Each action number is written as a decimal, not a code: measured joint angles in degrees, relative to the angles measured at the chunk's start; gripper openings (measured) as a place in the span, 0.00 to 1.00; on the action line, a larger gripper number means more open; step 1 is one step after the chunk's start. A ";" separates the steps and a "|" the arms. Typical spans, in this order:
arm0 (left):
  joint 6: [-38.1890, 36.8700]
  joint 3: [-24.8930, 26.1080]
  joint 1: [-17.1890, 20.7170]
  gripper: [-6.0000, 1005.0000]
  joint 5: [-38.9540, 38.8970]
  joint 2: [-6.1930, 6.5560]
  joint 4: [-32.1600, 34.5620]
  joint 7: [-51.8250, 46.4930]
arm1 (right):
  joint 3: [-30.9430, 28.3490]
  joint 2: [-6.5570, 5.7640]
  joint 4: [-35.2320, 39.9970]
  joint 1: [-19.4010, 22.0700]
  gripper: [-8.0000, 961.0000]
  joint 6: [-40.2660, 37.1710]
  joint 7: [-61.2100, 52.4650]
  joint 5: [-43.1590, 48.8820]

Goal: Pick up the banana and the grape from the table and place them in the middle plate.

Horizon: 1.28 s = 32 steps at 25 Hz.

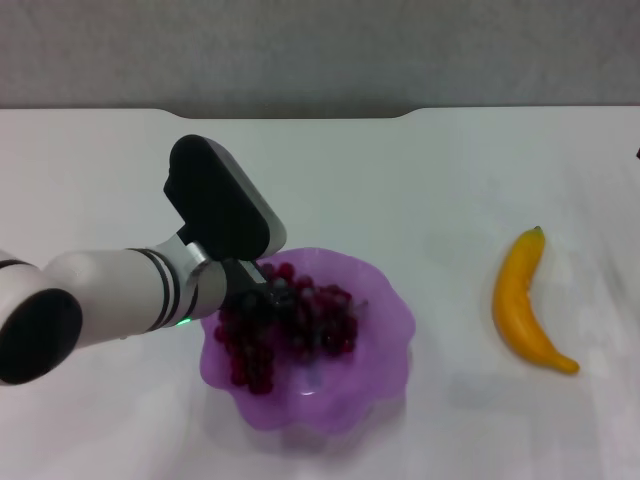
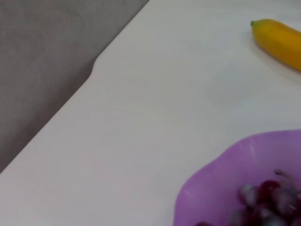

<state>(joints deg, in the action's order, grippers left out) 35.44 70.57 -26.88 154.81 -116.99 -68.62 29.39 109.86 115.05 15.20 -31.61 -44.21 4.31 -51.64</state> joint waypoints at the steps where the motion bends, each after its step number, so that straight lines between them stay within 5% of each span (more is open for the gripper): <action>1: 0.07 -0.32 -0.05 0.45 0.75 0.00 -0.21 -1.21 | 0.00 0.00 0.00 0.03 0.91 0.00 0.00 0.00; 4: 1.47 -0.58 -0.12 0.57 0.96 0.12 -2.02 -3.17 | 0.00 0.00 0.00 0.14 0.91 0.00 0.00 -0.04; 6: 3.16 -0.36 0.51 0.79 0.54 0.24 -4.59 -3.29 | 0.00 0.00 0.00 0.19 0.91 0.00 0.00 -0.09; 12: 3.36 1.40 5.41 0.84 0.22 0.41 -14.59 -3.18 | 0.00 0.00 -0.05 0.23 0.91 0.00 0.00 -0.14; 17: 0.02 5.09 7.24 0.88 -4.38 0.39 -16.33 -3.02 | 0.00 0.00 -0.04 0.23 0.91 0.00 0.00 -0.13; 24: -7.91 16.32 6.49 0.89 -15.16 0.50 -8.52 1.61 | 0.00 0.00 0.04 0.23 0.91 0.00 0.00 -0.07; 32: -26.30 18.29 5.34 0.89 -21.93 0.59 4.02 9.13 | 0.00 0.00 0.13 0.08 0.91 0.00 -0.11 -0.02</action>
<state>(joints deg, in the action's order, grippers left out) 9.14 88.86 -21.54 132.88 -116.39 -64.59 38.52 109.86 115.05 15.33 -31.53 -44.21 4.19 -51.66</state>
